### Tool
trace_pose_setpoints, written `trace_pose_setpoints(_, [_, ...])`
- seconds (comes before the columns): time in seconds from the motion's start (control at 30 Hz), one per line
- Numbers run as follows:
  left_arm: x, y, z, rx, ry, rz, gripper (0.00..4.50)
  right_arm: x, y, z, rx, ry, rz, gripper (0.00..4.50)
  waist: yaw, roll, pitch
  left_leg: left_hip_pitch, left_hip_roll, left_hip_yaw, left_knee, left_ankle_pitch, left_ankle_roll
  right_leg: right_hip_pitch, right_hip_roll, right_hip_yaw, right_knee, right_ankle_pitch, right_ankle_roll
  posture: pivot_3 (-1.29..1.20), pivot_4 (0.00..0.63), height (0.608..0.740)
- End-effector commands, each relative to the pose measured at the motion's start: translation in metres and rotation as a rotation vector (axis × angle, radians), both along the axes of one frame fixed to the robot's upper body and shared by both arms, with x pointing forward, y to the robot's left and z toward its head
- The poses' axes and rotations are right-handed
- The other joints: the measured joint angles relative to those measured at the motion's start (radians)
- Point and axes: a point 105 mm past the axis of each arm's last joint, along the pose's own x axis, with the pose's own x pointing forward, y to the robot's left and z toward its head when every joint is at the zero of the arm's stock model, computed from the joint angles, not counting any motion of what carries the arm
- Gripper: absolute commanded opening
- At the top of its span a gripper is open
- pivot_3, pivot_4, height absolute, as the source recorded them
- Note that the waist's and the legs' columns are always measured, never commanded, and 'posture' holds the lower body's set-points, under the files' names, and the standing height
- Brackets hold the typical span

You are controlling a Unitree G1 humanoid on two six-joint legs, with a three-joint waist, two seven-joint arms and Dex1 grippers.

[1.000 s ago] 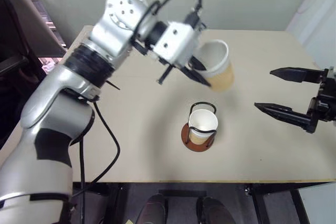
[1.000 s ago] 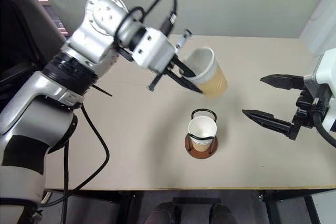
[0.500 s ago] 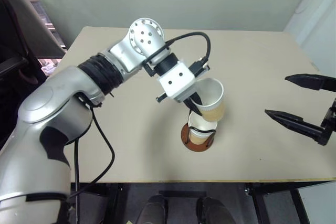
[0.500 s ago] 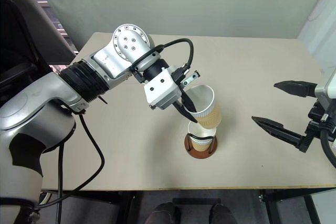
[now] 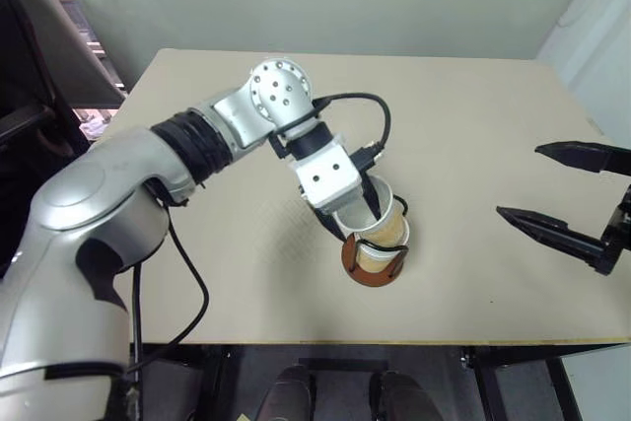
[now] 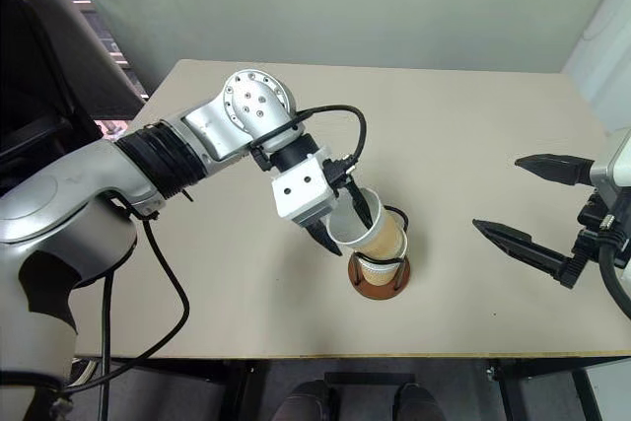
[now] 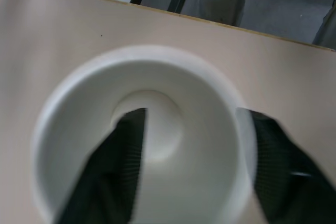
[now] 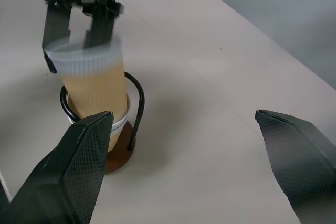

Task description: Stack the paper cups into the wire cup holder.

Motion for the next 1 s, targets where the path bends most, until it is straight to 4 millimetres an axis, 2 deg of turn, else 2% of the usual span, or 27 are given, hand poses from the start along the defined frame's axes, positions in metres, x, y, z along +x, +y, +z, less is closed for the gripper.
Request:
trace_pose_setpoints(0.03, [0.003, -0.004, 0.012, -0.035, -0.007, 0.016, 4.39, 0.000, 0.000, 0.009, -0.007, -0.042, 0.010, 4.50, 0.000, 0.000, 0.000, 0.000, 0.000, 0.000, 0.000, 0.000, 0.000, 0.000, 0.000, 0.000, 0.000, 0.000, 0.000, 0.00, 0.150, 0.740])
trace_pose_setpoints(0.23, [0.011, -0.001, 0.023, -0.078, -0.029, 0.073, 4.45, 0.009, 0.004, 0.007, 0.004, -0.031, 0.055, 4.50, -0.002, 0.000, 0.000, 0.000, 0.000, 0.000, 0.000, 0.003, -0.005, 0.000, 0.000, 0.000, 0.000, -0.001, 0.001, 0.00, 0.150, 0.740])
trace_pose_setpoints(0.33, [0.012, -0.001, 0.039, -0.149, 0.030, 0.142, 4.45, 0.014, 0.007, 0.008, 0.023, -0.035, 0.099, 4.50, -0.003, 0.000, 0.000, 0.000, 0.000, 0.001, 0.000, 0.003, -0.006, 0.000, 0.000, 0.000, 0.000, -0.001, 0.001, 0.00, 0.150, 0.740])
trace_pose_setpoints(0.43, [0.015, 0.011, 0.045, -0.175, 0.087, 0.233, 4.45, 0.022, 0.010, 0.006, 0.056, -0.027, 0.153, 4.50, -0.005, 0.000, 0.000, 0.000, 0.000, 0.001, 0.000, 0.003, -0.007, 0.000, 0.000, 0.000, 0.000, -0.001, 0.001, 0.00, 0.150, 0.740])
trace_pose_setpoints(0.57, [0.025, 0.068, 0.036, -0.225, 0.184, 0.522, 4.45, 0.049, 0.008, -0.019, 0.041, 0.064, 0.210, 4.50, -0.028, 0.004, -0.002, 0.002, 0.000, 0.001, -0.001, 0.003, -0.007, 0.000, 0.001, 0.002, 0.000, -0.001, 0.002, 0.00, 0.150, 0.740])
trace_pose_setpoints(0.7, [0.014, 0.114, 0.027, -0.332, 0.298, 0.767, 4.45, 0.070, -0.002, -0.036, 0.008, 0.128, 0.229, 4.50, -0.035, 0.005, -0.002, 0.002, 0.000, 0.000, -0.001, 0.005, -0.010, -0.003, 0.003, 0.003, 0.002, -0.001, 0.002, 0.00, 0.150, 0.740])
trace_pose_setpoints(0.83, [0.002, 0.163, 0.017, -0.443, 0.401, 1.037, 4.45, 0.085, -0.021, -0.043, 0.020, 0.155, 0.206, 4.50, -0.029, 0.004, -0.002, 0.002, 0.000, -0.001, -0.001, 0.005, -0.010, -0.003, 0.003, 0.004, 0.001, -0.002, 0.000, 0.00, 0.150, 0.740])
trace_pose_setpoints(1.0, [-0.010, 0.211, 0.005, -0.551, 0.476, 1.269, 4.45, 0.100, -0.036, -0.046, 0.065, 0.163, 0.185, 4.50, -0.028, 0.005, -0.002, 0.005, 0.000, -0.002, -0.002, 0.006, -0.011, -0.002, 0.002, 0.005, 0.004, -0.004, -0.005, 0.00, 0.150, 0.740])
